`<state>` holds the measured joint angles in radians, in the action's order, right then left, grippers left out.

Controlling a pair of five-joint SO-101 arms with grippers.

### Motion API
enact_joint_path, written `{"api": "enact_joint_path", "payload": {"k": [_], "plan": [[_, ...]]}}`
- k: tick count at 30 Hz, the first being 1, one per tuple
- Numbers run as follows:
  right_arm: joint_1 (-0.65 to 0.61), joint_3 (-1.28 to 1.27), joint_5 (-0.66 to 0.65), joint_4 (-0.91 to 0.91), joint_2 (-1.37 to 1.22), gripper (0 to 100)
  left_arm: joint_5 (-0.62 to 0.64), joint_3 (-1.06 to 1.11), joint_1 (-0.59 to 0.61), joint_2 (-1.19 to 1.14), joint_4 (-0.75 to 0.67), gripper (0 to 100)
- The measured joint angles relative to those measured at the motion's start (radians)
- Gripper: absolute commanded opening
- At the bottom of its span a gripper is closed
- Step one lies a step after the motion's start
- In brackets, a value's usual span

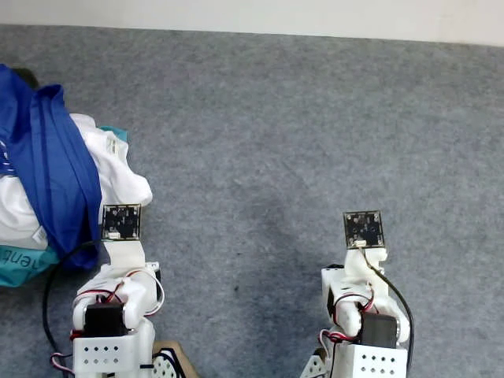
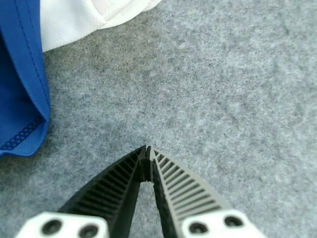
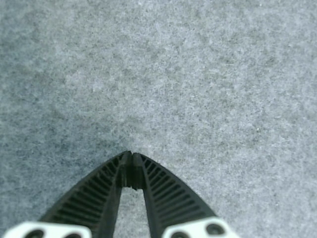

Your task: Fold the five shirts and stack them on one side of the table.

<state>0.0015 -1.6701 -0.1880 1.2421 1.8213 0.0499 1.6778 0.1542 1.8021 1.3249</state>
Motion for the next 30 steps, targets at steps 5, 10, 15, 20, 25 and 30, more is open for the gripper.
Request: {"api": "enact_joint_path", "payload": {"k": [5,10,15,20,25,30], "plan": [[0.000,0.000,0.000,0.000,0.000,0.9,0.000,0.000,0.000,0.000,0.000,3],[0.000,0.000,0.000,0.000,0.000,0.9,0.000,0.000,0.000,0.000,0.000,3],[0.000,0.000,0.000,0.000,0.000,0.9,0.000,0.000,0.000,0.000,0.000,3],[0.000,0.000,0.000,0.000,0.000,0.7,0.000,0.000,0.000,0.000,0.000,3],[0.000,0.000,0.000,0.000,0.000,0.7,0.000,-0.028,0.000,0.000,-0.025,3],[0.000,0.014,0.000,0.000,0.000,0.7,-0.005,-0.098,0.000,0.000,-0.025,3]]}}
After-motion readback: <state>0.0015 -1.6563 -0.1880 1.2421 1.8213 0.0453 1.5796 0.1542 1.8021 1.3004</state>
